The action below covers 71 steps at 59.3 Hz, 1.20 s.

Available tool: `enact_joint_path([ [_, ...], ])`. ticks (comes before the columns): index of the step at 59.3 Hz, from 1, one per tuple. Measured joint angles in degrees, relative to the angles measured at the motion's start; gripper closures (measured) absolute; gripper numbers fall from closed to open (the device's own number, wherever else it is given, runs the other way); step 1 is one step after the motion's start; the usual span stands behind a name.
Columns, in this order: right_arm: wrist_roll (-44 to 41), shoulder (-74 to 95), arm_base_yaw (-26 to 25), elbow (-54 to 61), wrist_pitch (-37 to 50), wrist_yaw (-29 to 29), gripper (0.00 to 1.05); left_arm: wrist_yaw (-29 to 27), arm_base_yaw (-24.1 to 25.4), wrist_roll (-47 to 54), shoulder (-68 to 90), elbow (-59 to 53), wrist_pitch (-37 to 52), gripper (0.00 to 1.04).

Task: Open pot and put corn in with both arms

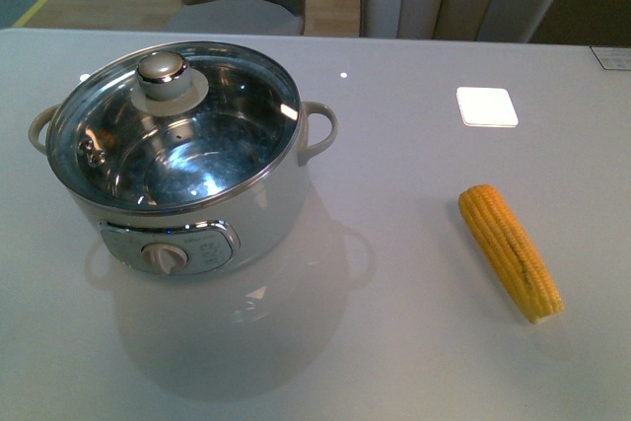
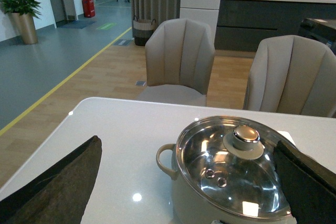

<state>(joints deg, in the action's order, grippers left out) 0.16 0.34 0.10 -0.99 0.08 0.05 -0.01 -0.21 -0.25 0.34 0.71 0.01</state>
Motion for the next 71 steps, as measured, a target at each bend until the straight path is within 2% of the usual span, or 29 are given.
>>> enact_joint_path([
  [37, 0.00, 0.00, 0.00, -0.02, 0.00, 0.00, 0.09, -0.24, -0.07, -0.15, 0.20, 0.11, -0.33, 0.07],
  [42, 0.02, 0.00, 0.00, -0.02, 0.00, 0.07, 0.09, -8.57, -3.15, -5.88, 7.50, 5.35, -13.07, 0.07],
  [46, 0.00, -0.04, 0.00, -0.02, 0.00, 0.00, 0.09, -9.01, -4.48, -8.81, 14.75, 8.20, -16.83, 0.07],
  [51, 0.00, -0.04, 0.00, -0.02, 0.00, 0.00, 0.09, -8.11, -4.90, -9.33, 21.09, 10.38, -13.18, 0.07],
  [61, 0.00, -0.04, 0.00, -0.02, 0.00, 0.02, 0.09, -6.64, -7.02, -8.50, 37.27, 17.14, 1.55, 0.07],
  [71, 0.00, -0.04, 0.00, -0.02, 0.00, 0.00, 0.09, -3.98, -12.94, -7.93, 68.35, 28.09, 20.98, 0.07],
])
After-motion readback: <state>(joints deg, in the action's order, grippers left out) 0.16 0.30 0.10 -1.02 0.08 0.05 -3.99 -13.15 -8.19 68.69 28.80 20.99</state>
